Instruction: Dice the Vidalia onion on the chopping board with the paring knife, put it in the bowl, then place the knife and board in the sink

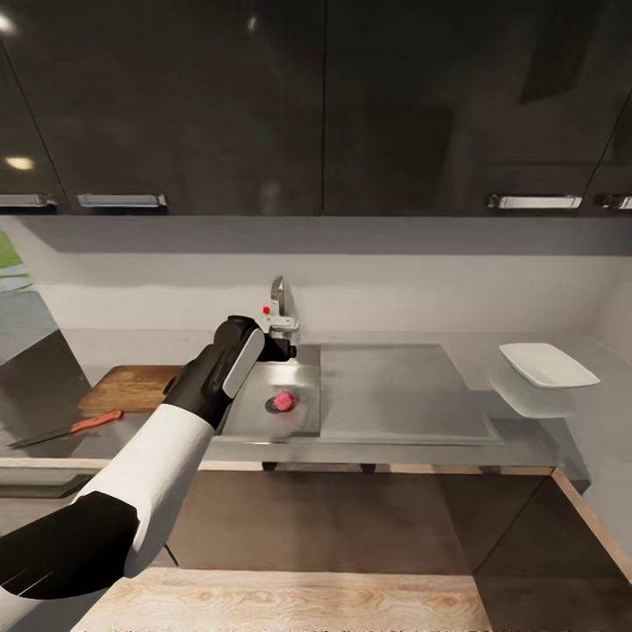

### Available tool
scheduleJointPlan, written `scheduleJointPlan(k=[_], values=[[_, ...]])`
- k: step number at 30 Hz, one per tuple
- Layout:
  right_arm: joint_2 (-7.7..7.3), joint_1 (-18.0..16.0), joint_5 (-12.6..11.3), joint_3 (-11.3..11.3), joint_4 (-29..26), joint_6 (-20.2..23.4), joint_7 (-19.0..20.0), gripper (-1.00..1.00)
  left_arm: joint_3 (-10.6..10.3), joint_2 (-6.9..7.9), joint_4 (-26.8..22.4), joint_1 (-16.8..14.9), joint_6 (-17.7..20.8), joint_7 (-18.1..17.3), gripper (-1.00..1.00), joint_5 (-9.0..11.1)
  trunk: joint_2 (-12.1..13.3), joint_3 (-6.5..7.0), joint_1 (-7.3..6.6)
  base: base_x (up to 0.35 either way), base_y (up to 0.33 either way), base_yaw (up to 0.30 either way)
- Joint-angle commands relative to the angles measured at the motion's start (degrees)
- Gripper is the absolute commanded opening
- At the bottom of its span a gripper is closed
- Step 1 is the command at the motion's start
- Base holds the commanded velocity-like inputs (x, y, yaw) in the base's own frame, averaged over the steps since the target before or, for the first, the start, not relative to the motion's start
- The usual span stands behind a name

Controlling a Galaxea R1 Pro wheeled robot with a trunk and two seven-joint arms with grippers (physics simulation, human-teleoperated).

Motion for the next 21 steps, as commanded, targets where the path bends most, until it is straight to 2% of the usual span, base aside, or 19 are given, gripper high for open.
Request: scheduleJointPlan(k=[1,6,11,21], values=[[0.0,-0.05,-0.17,0.44,0.04,-0.15,-0.24,1.0,-0.09,0.02,-0.01,-0.06,0.13,0.57,1.0,0.6,-0.13,-0.22,0.03,0.003,-0.002,0.0],[-0.02,-0.05,-0.17,0.44,0.04,-0.13,-0.24,1.0,-0.08,0.05,0.78,-0.05,0.06,0.55,1.0,0.6,-0.13,-0.68,0.03,0.001,-0.001,0.0],[-0.02,-0.05,-0.17,0.44,0.04,-0.12,-0.24,1.0,-0.08,0.05,3.03,-0.05,-2.02,0.53,1.0,0.6,-0.13,-1.13,0.03,0.05,0.0,0.0],[-0.02,-0.05,-0.17,0.44,0.04,-0.12,-0.3,1.0,-0.08,0.11,6.66,-0.05,-3.89,0.48,1.0,0.6,-0.13,-2.05,0.03,0.25,0.0,0.0]])
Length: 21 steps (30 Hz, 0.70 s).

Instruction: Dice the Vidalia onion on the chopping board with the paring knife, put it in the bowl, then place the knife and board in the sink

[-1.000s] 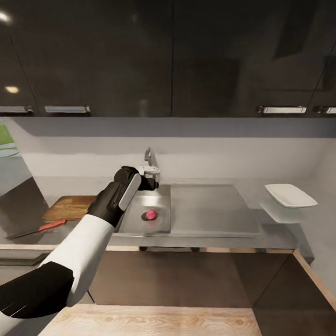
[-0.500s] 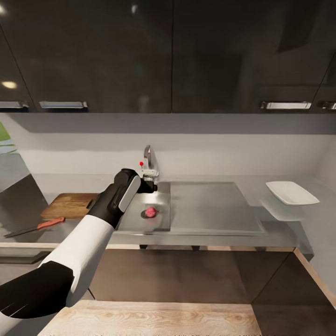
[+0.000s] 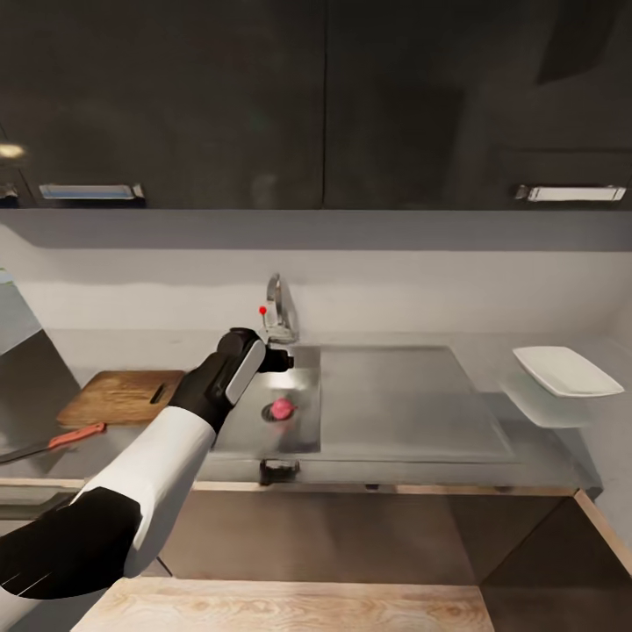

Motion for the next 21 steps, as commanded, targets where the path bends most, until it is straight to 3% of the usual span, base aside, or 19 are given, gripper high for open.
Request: scheduleJointPlan(k=[1,7,13,21], values=[[0.0,-0.05,-0.17,0.44,0.04,-0.16,-0.25,1.0,-0.13,0.03,0.02,-0.06,0.11,0.55,1.0,0.6,-0.12,-0.21,0.06,0.307,0.0,0.0],[0.05,-0.05,-0.17,0.44,0.04,-0.16,-0.24,1.0,-0.13,0.1,1.11,-0.06,0.03,0.55,1.0,0.6,-0.12,-0.76,0.06,0.273,0.0,0.0],[0.04,-0.05,-0.17,0.44,0.04,-0.16,-0.21,1.0,-0.13,0.14,3.57,-0.06,-0.83,0.5,1.0,0.6,-0.12,-1.31,0.06,0.076,0.0,0.0],[0.07,-0.05,-0.17,0.44,0.04,-0.16,-0.25,1.0,-0.18,0.09,10.33,-0.06,-7.78,0.48,1.0,0.6,-0.12,-2.04,0.06,0.01,0.0,0.0]])
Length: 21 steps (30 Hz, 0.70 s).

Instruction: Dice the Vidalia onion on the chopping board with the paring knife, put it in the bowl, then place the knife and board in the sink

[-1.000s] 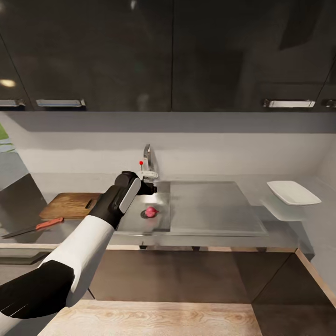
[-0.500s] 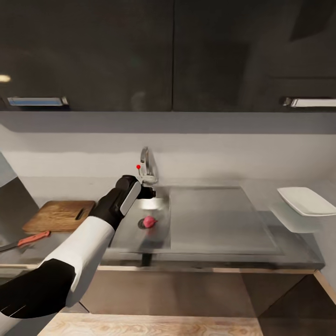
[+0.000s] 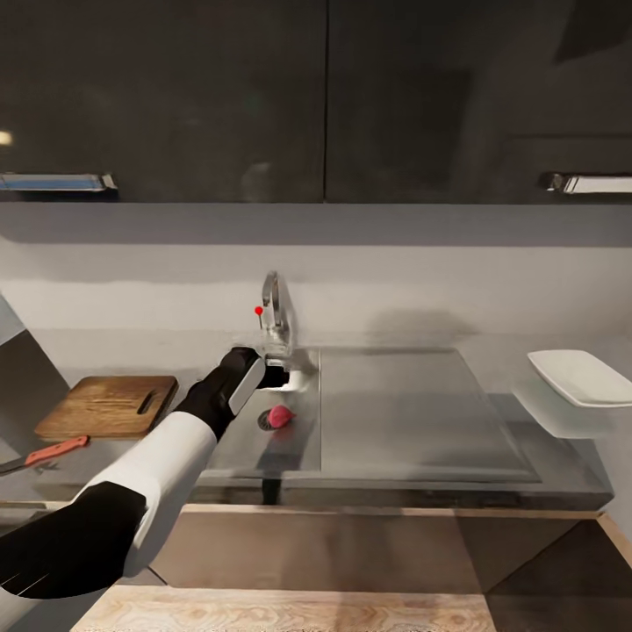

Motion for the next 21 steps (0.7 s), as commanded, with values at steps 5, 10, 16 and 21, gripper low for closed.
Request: scheduleJointPlan(k=[5,10,16,21], values=[[0.02,-0.05,-0.17,0.44,0.04,-0.16,-0.25,1.0,-0.26,0.01,1.95,-0.06,-1.07,0.46,1.0,0.65,-0.12,-0.57,0.03,0.001,0.0,0.0],[0.02,-0.05,-0.17,0.44,0.04,-0.16,-0.23,1.0,-0.33,-0.09,2.92,-0.06,-1.37,0.37,1.0,0.68,-0.12,-1.03,0.03,0.0,0.0,0.0],[0.02,-0.05,-0.17,0.44,0.04,-0.16,-0.26,1.0,-0.41,-0.28,4.7,-0.06,-1.83,0.03,1.0,0.72,-0.12,-1.58,0.03,0.0,0.0,0.0],[0.02,-0.05,-0.17,0.44,0.04,-0.16,-0.27,1.0,-0.44,-0.33,5.43,-0.06,-2.45,-0.11,1.0,0.76,-0.12,-2.04,0.03,0.0,0.0,0.0]])
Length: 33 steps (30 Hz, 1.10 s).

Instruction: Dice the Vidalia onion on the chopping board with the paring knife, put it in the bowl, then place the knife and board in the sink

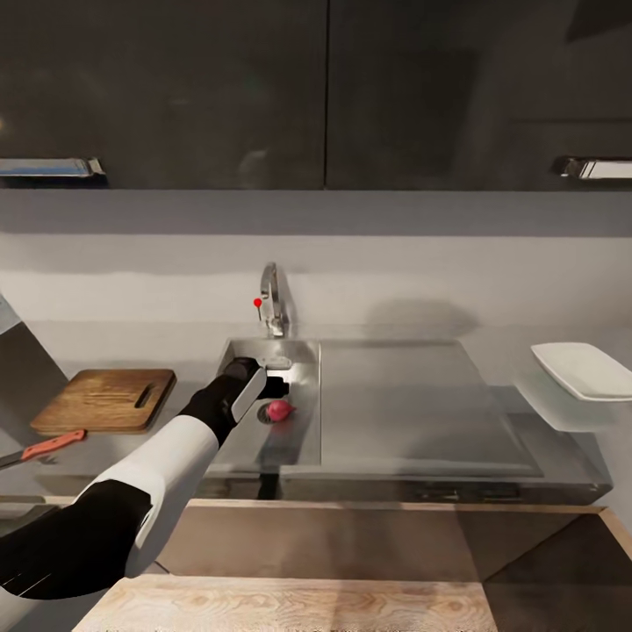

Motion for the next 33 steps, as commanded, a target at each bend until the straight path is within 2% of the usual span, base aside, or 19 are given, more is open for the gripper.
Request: scheduleJointPlan(k=[1,9,22,33], values=[[0.0,-0.05,-0.17,0.44,0.04,-0.16,-0.25,1.0,-0.32,0.03,0.11,-0.05,0.07,0.46,1.0,0.61,-0.12,-0.21,0.03,0.0,0.0,0.0],[0.0,-0.05,-0.17,0.44,0.04,-0.16,-0.25,1.0,-0.32,0.02,0.33,-0.05,-0.08,0.32,1.0,0.61,-0.12,-0.94,0.03,0.033,0.0,0.0],[0.0,-0.05,-0.17,0.44,0.04,-0.16,-0.25,1.0,-0.35,-0.06,0.92,-0.05,-0.1,0.31,1.0,0.59,-0.12,-2.12,0.03,0.16,-0.004,0.0],[0.0,-0.05,-0.17,0.44,0.04,-0.16,-0.25,1.0,-0.4,-0.15,1.12,0.04,-0.1,0.27,1.0,0.62,-0.12,-3.13,0.03,0.024,0.0,0.0]])
